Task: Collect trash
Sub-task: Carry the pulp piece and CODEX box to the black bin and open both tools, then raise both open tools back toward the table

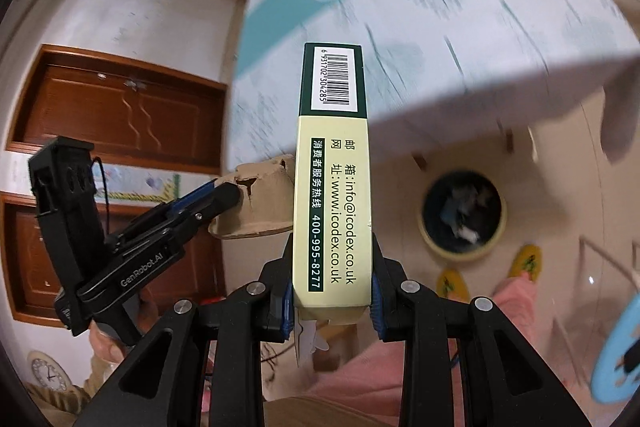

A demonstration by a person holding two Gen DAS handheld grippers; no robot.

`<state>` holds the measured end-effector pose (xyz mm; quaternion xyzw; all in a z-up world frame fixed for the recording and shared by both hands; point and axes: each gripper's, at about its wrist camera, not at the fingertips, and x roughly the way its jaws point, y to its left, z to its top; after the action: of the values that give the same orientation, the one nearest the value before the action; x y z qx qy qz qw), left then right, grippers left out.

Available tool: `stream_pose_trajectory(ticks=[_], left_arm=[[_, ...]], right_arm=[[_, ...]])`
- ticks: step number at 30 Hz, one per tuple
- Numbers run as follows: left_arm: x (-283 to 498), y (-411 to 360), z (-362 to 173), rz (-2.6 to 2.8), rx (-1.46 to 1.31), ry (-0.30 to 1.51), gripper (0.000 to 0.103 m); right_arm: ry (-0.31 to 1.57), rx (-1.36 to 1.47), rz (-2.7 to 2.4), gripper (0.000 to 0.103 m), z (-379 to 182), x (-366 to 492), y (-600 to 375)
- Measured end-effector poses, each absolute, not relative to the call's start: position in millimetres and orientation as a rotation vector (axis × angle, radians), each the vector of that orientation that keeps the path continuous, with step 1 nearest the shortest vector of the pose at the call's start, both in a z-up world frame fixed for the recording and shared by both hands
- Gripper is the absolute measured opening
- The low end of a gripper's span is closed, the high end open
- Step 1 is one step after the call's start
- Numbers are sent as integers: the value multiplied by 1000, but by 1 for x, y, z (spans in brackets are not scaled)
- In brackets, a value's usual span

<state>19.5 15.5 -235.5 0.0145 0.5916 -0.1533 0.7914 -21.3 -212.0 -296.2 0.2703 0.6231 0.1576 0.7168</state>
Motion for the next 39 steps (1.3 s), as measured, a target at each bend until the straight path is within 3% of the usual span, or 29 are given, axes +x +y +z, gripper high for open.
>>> stream_pose_trajectory(ticks=[6,20,22,24,25,26,30,39], left_arm=[[-2,-3,-315,-312,23,1349,22],[9,-38,-533,-211,25,1461,22],[15,-36,-554,-203,0,1485,26],[22,-30,-567,-192,-40,1497,52],[24,-27,-571,-187,-61,1494,59],[26,-24,-575,-176,-78,1484,64],[39,-11,-579,-140,-100,1481,79],[37,-3,-564,-130,-115,1473,79]], right_arm=[[1489,547,265,28,-367,-50,-216],[1682,425,146,29,-602,-46,-229],[1698,403,135,30,-622,-35,-225],[1694,396,114,45,-639,-23,-222],[1687,396,103,63,-641,-22,-221],[1666,406,86,73,-645,-20,-221],[1630,456,70,75,-649,-4,-226],[1587,404,91,75,-629,-10,-223]])
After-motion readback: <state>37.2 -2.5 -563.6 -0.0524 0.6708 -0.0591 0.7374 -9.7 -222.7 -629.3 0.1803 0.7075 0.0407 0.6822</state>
